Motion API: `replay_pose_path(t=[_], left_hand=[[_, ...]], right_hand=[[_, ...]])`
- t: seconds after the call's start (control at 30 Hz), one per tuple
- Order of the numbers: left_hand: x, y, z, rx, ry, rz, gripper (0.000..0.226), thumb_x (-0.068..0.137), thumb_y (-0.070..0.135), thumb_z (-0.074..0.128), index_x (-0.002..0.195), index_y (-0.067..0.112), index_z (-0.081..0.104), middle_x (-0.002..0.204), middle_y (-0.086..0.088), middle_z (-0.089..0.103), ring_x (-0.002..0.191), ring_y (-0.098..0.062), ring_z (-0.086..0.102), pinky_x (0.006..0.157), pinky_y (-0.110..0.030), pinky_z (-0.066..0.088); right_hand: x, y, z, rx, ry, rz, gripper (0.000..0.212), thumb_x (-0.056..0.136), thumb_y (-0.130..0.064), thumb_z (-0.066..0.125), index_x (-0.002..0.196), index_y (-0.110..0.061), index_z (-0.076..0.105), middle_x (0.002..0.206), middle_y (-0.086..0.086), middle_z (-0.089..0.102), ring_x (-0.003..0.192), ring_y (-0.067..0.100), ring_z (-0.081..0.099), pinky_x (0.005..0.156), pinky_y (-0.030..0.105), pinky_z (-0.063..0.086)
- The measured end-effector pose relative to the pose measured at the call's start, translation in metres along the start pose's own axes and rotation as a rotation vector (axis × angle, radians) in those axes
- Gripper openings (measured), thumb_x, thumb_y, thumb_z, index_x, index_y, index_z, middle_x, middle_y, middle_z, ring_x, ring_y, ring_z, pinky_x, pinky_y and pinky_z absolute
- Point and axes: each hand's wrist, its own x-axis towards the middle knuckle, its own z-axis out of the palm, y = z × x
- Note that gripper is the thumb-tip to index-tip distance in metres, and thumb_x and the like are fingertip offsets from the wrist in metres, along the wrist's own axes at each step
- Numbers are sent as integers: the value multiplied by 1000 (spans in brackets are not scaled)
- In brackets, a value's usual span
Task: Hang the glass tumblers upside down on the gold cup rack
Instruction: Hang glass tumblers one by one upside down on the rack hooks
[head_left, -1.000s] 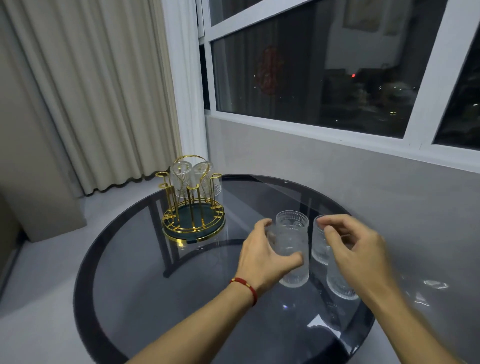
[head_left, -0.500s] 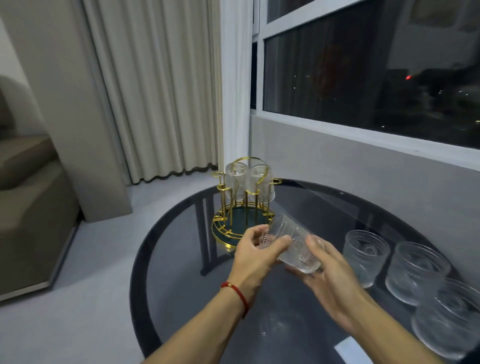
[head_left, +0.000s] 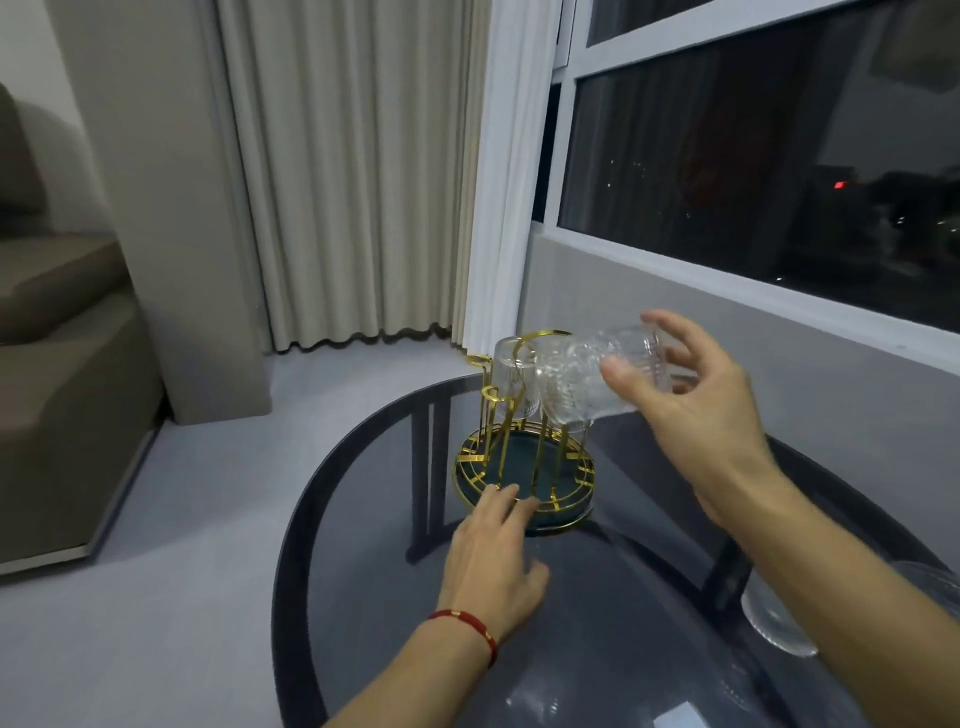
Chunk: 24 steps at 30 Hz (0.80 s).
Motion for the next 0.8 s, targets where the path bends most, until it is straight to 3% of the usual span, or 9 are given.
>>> replay_pose_path(t=[0.13, 0.23, 0.3, 0.43, 0.57, 0.8], left_hand=[[1, -11, 8, 49, -42, 24, 73, 89, 32, 64, 154, 28, 32, 166, 6, 24, 155, -17, 5, 124, -45, 15], [3, -17, 11, 51, 20, 51, 68, 89, 26, 62, 152, 27, 37, 163, 7, 33, 154, -16, 12, 123, -41, 17], [4, -22, 12, 49, 40, 55, 68, 86, 20, 61, 151, 27, 41, 161, 8, 37, 153, -16, 18, 122, -41, 20], [3, -27, 13, 64, 20, 80, 71, 84, 17, 59, 151, 30, 40, 162, 10, 35, 154, -15, 17, 123, -48, 20], [3, -27, 11, 80, 18, 94, 72, 83, 15, 58, 151, 29, 39, 163, 9, 33, 154, -17, 15, 122, -56, 16], [8, -28, 9, 48, -24, 71, 71, 88, 11, 53, 154, 31, 33, 166, 9, 24, 155, -14, 5, 121, -55, 2]], right_hand=[[42, -23, 31, -94, -15, -130, 70, 86, -52, 76, 150, -38, 52, 146, -1, 59, 132, 20, 56, 107, 50, 52], [65, -34, 67, -189, -36, -183, 72, 90, -53, 70, 155, -34, 46, 147, 4, 54, 136, 23, 52, 106, 35, 42], [76, -36, 95, -252, -90, -194, 74, 92, -49, 69, 158, -31, 42, 146, 8, 51, 136, 24, 50, 102, 31, 37], [89, -26, 131, -440, -183, -194, 71, 95, -42, 67, 159, -27, 38, 135, 10, 47, 129, 29, 48, 103, 36, 38], [96, -12, 150, -581, -183, -205, 70, 93, -46, 66, 156, -27, 41, 132, 9, 48, 124, 31, 48, 109, 52, 39], [102, 7, 172, -787, -216, -185, 69, 91, -53, 65, 152, -30, 45, 132, 9, 55, 120, 30, 54, 104, 52, 31]])
